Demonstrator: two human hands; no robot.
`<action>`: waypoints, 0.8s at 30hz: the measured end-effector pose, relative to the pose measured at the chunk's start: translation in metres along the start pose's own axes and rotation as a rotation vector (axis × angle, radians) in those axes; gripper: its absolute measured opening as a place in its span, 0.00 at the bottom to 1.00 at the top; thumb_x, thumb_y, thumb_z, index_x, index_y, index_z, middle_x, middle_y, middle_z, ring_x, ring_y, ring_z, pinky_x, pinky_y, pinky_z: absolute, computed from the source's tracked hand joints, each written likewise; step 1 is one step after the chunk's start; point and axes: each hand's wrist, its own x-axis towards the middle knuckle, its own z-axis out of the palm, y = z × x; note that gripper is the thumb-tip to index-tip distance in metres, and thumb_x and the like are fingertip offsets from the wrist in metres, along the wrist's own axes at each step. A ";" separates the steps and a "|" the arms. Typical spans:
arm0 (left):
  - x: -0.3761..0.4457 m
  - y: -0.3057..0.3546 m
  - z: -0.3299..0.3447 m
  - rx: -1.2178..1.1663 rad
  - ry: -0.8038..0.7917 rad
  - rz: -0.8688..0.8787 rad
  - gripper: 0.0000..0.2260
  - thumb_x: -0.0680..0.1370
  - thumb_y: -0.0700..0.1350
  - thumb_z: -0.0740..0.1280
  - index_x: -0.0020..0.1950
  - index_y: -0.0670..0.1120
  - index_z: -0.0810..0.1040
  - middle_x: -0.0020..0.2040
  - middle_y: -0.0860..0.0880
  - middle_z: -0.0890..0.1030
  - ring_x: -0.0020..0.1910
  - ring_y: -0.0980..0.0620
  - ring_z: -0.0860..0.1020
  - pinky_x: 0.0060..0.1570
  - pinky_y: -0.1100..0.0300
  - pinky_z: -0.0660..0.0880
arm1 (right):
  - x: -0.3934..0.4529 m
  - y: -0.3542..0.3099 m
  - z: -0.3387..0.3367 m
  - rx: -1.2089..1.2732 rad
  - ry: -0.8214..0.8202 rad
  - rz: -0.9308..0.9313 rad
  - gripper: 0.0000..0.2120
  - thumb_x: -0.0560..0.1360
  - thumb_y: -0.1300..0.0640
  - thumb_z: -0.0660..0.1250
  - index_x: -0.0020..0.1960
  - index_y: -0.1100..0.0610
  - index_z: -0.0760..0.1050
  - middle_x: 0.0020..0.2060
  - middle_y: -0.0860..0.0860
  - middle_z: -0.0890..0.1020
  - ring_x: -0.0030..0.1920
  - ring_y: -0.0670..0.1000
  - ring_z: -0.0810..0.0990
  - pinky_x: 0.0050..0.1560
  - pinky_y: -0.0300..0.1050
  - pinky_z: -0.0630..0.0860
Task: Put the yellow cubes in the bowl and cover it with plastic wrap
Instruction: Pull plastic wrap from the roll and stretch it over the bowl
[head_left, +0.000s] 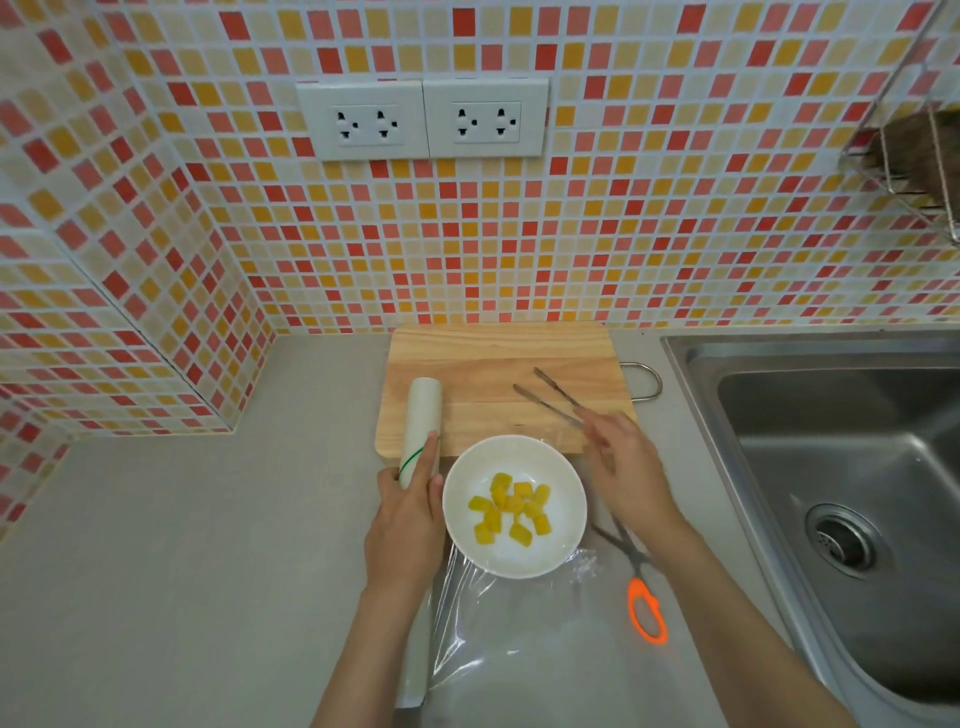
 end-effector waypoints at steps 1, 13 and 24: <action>0.001 0.000 0.000 0.004 -0.002 -0.005 0.20 0.81 0.54 0.49 0.73 0.68 0.52 0.59 0.47 0.65 0.45 0.41 0.76 0.44 0.52 0.71 | 0.003 -0.009 0.000 0.213 -0.043 -0.010 0.19 0.78 0.61 0.59 0.65 0.47 0.72 0.57 0.51 0.79 0.58 0.48 0.77 0.58 0.39 0.72; -0.005 -0.002 0.005 0.061 0.063 -0.076 0.21 0.80 0.56 0.48 0.71 0.71 0.49 0.51 0.51 0.59 0.41 0.43 0.74 0.42 0.52 0.70 | 0.003 -0.016 0.039 0.443 -0.224 0.323 0.22 0.81 0.45 0.47 0.69 0.51 0.68 0.67 0.46 0.72 0.66 0.42 0.67 0.64 0.38 0.60; -0.009 0.000 0.003 0.063 0.052 -0.076 0.21 0.80 0.55 0.49 0.72 0.69 0.50 0.55 0.48 0.64 0.41 0.44 0.73 0.43 0.51 0.70 | 0.011 -0.010 0.042 0.571 -0.292 0.481 0.29 0.78 0.38 0.44 0.61 0.54 0.75 0.62 0.54 0.78 0.61 0.52 0.75 0.65 0.51 0.69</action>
